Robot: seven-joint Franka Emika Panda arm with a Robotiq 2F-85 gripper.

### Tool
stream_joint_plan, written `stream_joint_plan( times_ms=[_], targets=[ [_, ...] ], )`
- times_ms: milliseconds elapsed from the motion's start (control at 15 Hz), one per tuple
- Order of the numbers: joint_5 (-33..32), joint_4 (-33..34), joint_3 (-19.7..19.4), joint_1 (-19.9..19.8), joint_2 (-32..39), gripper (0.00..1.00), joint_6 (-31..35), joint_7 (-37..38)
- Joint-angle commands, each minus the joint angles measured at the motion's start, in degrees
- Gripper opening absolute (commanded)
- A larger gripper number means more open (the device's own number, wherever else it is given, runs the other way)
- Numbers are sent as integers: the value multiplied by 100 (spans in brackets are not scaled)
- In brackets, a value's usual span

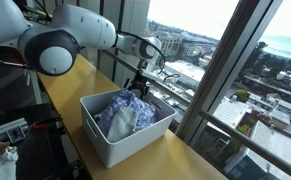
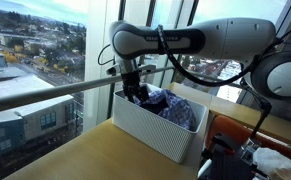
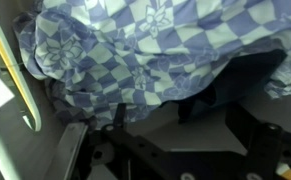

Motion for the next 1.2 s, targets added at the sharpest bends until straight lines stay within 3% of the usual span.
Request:
stream_joint_plan(
  times_ms=[0,267,333,733,1000,1133],
  targets=[
    [67,178,80,-2,184,100,-1,341],
    [10,137,40,-28,278,100,14,482],
    [3,134,34,-49,304,80,11,498],
    [-17,153,18,-185,453,34,16,483],
    [20,124,52,-242,270,4,-158,428],
    [-51,-117,13,-171,-110,0,-512,296]
  ],
)
